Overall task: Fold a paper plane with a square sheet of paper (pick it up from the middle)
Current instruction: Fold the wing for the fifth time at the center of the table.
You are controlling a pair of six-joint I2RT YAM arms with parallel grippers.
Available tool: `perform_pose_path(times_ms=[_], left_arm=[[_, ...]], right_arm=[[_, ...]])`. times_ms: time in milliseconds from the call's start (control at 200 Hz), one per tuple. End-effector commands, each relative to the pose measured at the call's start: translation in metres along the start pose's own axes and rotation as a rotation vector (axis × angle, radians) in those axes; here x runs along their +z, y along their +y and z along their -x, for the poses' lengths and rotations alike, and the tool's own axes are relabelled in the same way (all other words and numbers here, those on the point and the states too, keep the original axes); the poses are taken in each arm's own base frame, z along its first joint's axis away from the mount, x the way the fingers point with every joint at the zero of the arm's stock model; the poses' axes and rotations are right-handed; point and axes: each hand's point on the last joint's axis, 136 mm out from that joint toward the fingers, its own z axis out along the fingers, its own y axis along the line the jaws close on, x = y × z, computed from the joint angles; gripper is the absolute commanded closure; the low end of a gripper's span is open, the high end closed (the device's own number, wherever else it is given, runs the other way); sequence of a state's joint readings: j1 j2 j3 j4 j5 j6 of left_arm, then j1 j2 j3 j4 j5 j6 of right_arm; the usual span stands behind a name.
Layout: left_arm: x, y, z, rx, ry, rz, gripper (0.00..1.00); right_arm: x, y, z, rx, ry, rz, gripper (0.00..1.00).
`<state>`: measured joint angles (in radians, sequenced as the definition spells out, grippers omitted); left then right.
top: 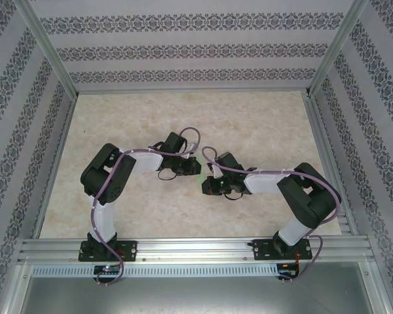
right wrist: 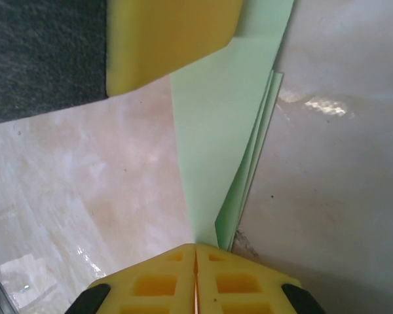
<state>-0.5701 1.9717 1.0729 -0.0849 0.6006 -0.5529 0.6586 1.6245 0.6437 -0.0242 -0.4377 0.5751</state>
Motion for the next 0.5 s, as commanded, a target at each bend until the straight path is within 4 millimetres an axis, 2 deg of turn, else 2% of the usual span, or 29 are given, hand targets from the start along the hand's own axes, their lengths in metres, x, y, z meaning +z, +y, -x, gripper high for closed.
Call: perform_pose_path(times_ms=[0,100,175,365,495], left_arm=[[0.005,0.027,-0.001,-0.014,0.005,0.09,0.86],[0.005,0.028,-0.002,-0.02,0.01,0.091,0.86],[0.005,0.027,-0.002,-0.023,0.008,0.086,0.87],[0.008,0.027,-0.002,-0.039,0.009,0.072,0.87],[0.008,0.025,-0.002,-0.041,0.011,0.065,0.87]], right_arm=[[-0.009,-0.019,-0.022,0.056,0.055,-0.089,0.89],[-0.02,0.004,0.009,0.042,-0.054,-0.033,0.88],[-0.02,0.014,0.023,0.052,-0.106,0.006,0.9],[0.0,0.016,0.037,0.082,-0.123,0.025,0.94],[0.005,0.017,0.044,0.083,-0.128,0.022,0.95]])
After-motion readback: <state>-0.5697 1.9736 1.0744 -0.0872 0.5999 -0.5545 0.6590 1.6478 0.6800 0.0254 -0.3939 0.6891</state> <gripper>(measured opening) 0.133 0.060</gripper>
